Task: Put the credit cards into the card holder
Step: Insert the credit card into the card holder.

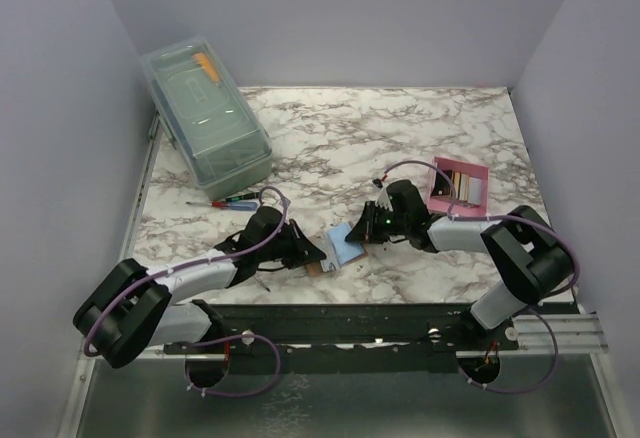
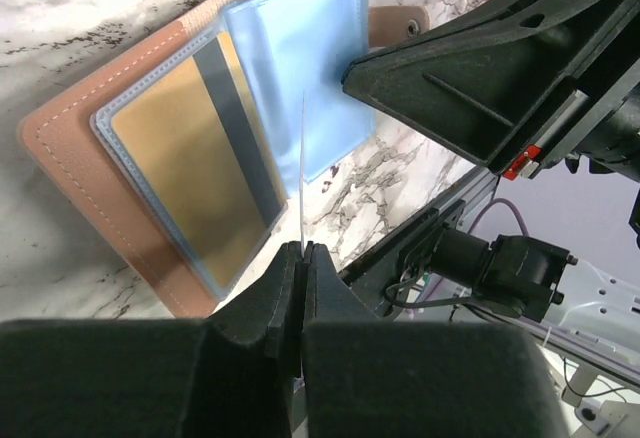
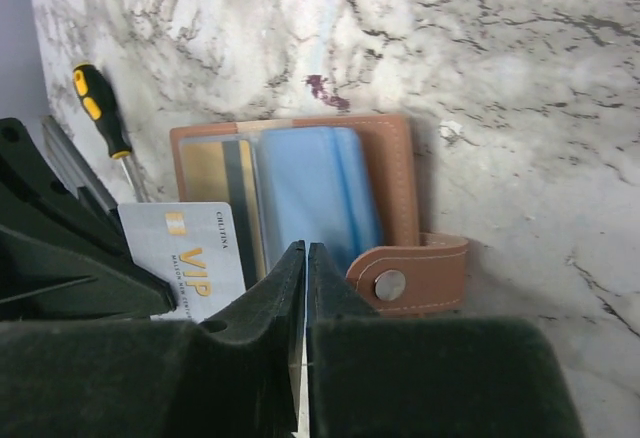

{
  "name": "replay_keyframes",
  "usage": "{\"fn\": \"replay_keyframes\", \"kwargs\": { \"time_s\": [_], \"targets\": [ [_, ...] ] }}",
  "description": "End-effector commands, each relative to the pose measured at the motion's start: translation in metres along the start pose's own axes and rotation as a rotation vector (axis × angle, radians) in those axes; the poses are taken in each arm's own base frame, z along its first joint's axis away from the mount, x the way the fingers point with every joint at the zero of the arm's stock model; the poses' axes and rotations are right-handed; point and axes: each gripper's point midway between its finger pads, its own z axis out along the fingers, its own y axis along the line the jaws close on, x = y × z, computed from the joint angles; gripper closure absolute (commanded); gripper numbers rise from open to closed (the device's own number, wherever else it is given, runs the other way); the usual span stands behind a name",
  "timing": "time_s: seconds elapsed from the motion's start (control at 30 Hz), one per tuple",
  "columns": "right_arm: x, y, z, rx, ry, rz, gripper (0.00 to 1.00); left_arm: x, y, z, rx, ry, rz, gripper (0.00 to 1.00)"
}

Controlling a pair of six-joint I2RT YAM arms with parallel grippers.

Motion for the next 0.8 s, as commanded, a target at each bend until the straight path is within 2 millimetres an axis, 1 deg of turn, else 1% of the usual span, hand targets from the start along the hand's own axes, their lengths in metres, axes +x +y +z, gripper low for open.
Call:
{"fn": "replay_keyframes", "kwargs": {
  "time_s": [0.0,0.23,0.37,0.6,0.77],
  "targets": [
    [0.007,-0.023,0.005,0.083,0.0,0.001,0.93,0.001,0.002,0.004,0.038,0.015,0.003,1.0],
    [0.013,-0.03,0.007,0.098,0.011,0.009,0.96,-0.003,0.011,-0.002,0.044,-0.007,-0.057,1.0],
    [0.013,-0.03,0.008,0.094,0.014,0.009,0.97,-0.004,0.014,-0.002,0.063,0.001,-0.076,1.0],
    [0.015,-0.03,0.011,0.087,0.022,0.009,1.0,-0.001,0.011,0.003,0.118,0.028,-0.053,1.0],
    [0.018,-0.032,0.011,0.086,0.03,0.015,1.0,-0.002,0.017,0.009,0.103,0.041,-0.064,1.0]
  ]
}}
